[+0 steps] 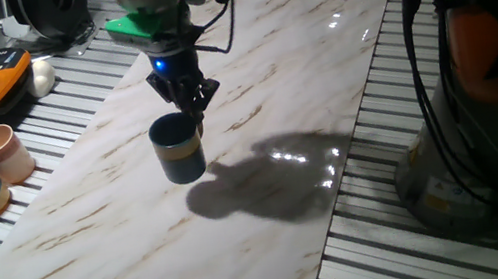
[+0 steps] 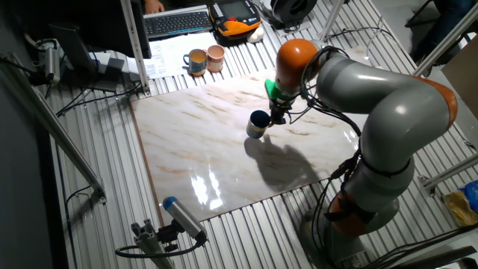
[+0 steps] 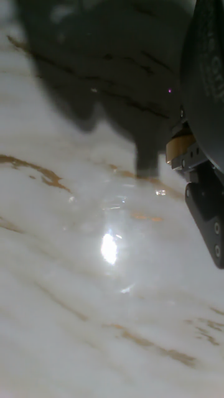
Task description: Pick up the cup
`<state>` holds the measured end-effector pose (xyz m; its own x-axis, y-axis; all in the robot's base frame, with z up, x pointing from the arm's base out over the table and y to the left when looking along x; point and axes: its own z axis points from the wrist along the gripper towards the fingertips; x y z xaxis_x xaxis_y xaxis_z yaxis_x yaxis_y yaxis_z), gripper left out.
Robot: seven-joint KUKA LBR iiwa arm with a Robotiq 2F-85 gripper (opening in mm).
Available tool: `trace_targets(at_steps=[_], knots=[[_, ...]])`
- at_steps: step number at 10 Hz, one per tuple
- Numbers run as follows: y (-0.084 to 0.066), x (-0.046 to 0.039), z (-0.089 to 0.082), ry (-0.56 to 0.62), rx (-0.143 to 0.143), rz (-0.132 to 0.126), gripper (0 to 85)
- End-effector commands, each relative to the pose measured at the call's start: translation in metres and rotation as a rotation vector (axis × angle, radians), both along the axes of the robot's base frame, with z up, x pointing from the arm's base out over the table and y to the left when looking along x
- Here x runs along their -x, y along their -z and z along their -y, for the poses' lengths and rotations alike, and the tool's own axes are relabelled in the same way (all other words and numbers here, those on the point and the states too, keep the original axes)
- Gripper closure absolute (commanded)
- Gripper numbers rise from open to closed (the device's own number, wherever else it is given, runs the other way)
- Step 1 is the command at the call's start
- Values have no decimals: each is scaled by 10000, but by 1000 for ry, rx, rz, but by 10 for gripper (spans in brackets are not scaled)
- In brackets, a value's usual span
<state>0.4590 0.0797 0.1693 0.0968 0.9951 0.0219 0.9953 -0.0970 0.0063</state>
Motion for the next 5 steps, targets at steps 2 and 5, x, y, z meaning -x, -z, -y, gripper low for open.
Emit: trace_targets(at_steps=[2, 5], knots=[[112, -68, 17, 0, 6, -8, 850], [193, -121, 71, -23, 18, -18, 850]])
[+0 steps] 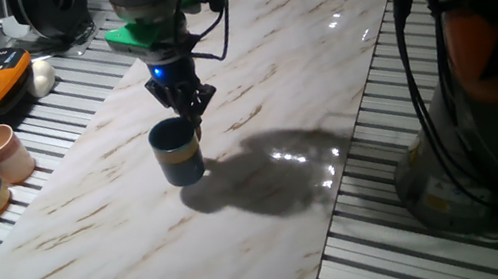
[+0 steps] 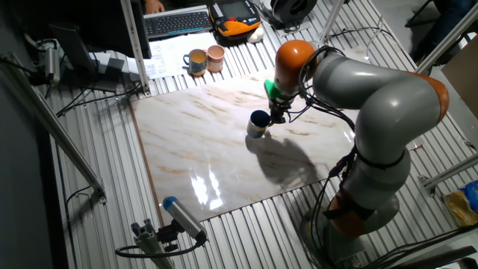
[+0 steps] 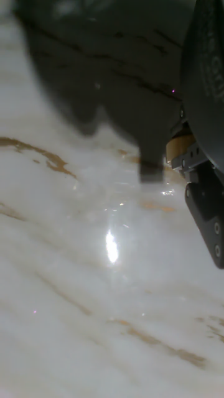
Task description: Pick up the cup
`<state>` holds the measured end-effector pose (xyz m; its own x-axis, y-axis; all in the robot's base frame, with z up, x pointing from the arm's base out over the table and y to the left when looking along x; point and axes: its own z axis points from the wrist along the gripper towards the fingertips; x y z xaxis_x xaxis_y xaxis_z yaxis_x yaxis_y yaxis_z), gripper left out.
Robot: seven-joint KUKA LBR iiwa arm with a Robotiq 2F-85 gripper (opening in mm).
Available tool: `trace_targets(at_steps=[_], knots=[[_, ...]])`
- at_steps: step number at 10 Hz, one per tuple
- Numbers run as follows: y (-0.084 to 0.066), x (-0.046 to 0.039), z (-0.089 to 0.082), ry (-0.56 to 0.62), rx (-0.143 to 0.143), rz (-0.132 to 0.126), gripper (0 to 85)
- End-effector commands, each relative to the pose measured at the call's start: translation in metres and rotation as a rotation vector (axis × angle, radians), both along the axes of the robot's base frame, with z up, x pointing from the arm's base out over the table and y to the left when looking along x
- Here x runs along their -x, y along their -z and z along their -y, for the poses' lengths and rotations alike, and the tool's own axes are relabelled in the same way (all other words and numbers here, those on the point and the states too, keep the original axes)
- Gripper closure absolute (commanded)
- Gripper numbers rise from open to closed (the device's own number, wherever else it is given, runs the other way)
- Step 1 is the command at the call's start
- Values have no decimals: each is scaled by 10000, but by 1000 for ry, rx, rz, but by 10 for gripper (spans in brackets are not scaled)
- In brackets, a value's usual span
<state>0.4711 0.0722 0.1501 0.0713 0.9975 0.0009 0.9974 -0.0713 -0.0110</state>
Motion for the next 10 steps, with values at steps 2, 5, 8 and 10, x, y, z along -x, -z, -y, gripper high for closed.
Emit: trace_targets(at_steps=[2, 5, 8, 10], knots=[[-22, 17, 55, -58, -10, 23, 850], [-54, 49, 93, -115, 8, 13, 850], [-68, 61, 94, -99, 71, -53, 850], [-65, 61, 94, -86, 85, -71, 850]])
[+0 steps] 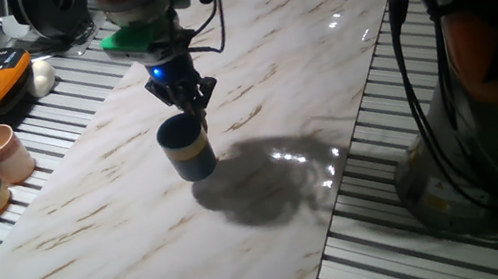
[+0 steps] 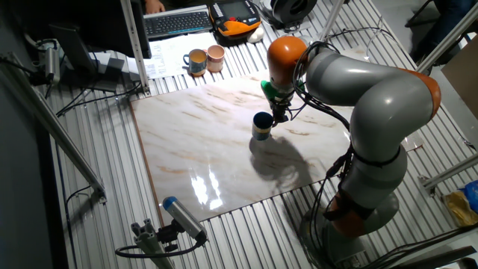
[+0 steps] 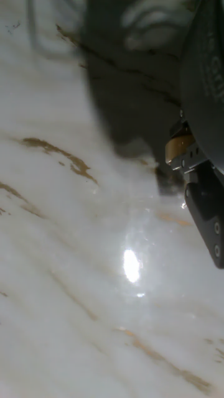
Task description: Pick up the cup
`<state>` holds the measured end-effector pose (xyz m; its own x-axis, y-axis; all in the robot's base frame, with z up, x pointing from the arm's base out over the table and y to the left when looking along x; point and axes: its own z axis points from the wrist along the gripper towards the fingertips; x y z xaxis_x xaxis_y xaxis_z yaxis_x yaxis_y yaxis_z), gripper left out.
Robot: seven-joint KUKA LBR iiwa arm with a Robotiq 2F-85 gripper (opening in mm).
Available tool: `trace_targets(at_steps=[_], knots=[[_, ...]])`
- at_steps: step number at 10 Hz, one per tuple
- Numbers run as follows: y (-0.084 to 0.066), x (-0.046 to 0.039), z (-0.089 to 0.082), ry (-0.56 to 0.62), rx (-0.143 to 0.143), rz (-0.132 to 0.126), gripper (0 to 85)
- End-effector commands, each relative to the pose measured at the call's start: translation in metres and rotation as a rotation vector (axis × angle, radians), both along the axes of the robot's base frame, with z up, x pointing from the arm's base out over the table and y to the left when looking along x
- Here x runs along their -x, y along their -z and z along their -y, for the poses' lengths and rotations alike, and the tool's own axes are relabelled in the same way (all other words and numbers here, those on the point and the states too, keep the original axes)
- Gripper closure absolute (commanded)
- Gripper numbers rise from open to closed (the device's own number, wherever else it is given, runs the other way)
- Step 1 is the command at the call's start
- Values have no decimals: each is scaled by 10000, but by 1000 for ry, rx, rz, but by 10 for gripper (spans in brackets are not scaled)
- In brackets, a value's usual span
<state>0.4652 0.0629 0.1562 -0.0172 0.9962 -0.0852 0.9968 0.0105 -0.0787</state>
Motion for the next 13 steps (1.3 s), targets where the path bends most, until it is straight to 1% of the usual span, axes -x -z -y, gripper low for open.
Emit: trace_targets(at_steps=[1, 5, 9, 10, 11, 13], knots=[[8, -2, 0, 2, 0, 0, 850], [72, -34, 7, 8, -15, 13, 850], [188, -62, 36, 6, -18, 16, 850], [181, -50, 79, -8, -24, 25, 850], [144, -35, 123, -20, -47, 48, 850], [141, -14, 132, -26, -47, 49, 850]])
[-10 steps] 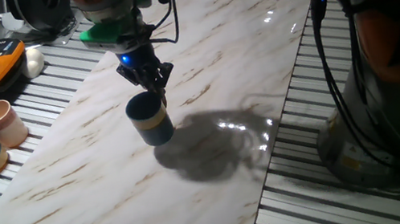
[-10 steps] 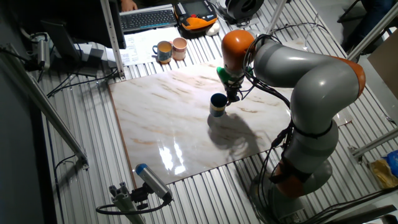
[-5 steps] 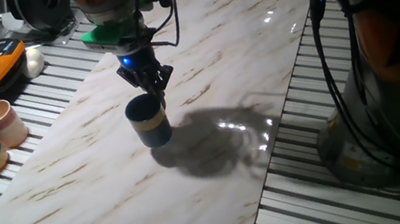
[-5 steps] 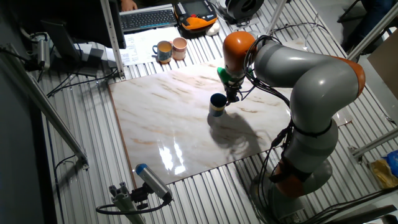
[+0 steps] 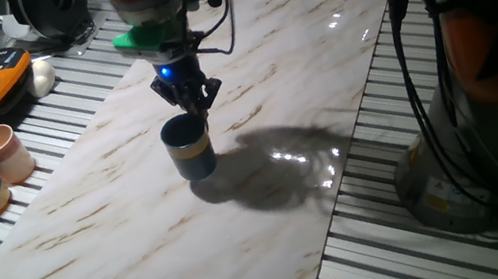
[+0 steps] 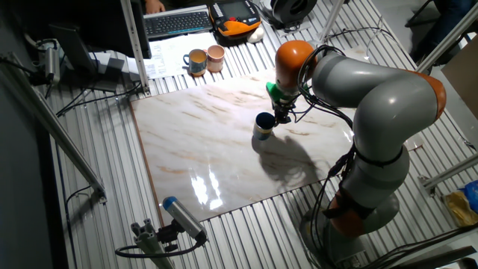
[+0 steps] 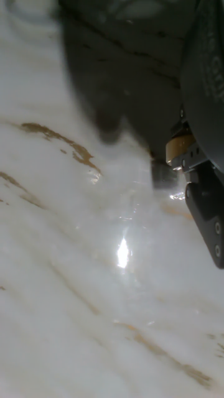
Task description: Pick up the cup
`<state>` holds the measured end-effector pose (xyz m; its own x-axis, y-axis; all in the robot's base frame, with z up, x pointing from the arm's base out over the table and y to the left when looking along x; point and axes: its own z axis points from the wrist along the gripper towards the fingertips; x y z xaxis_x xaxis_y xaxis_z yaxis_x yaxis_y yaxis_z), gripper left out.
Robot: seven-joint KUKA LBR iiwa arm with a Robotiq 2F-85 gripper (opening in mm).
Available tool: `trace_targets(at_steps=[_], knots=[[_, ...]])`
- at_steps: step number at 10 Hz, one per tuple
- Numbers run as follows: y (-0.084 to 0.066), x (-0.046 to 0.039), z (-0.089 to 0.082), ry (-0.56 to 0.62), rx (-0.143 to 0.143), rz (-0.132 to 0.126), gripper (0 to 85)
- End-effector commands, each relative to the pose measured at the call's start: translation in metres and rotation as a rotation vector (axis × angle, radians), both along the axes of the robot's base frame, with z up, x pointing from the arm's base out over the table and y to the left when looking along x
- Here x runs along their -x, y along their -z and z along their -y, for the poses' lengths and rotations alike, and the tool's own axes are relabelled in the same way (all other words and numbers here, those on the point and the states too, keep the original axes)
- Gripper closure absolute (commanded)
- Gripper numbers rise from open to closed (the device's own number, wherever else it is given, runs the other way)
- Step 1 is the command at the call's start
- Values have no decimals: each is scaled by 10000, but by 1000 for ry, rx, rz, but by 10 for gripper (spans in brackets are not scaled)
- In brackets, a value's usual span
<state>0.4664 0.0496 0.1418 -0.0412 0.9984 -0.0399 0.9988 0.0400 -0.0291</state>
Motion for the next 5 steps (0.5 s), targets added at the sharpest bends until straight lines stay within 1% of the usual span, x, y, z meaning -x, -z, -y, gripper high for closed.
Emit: trace_targets(at_steps=[1, 5], knots=[[-1, 4, 3, -4, 1, 0, 850], [7, 22, 12, -13, -4, 6, 850]])
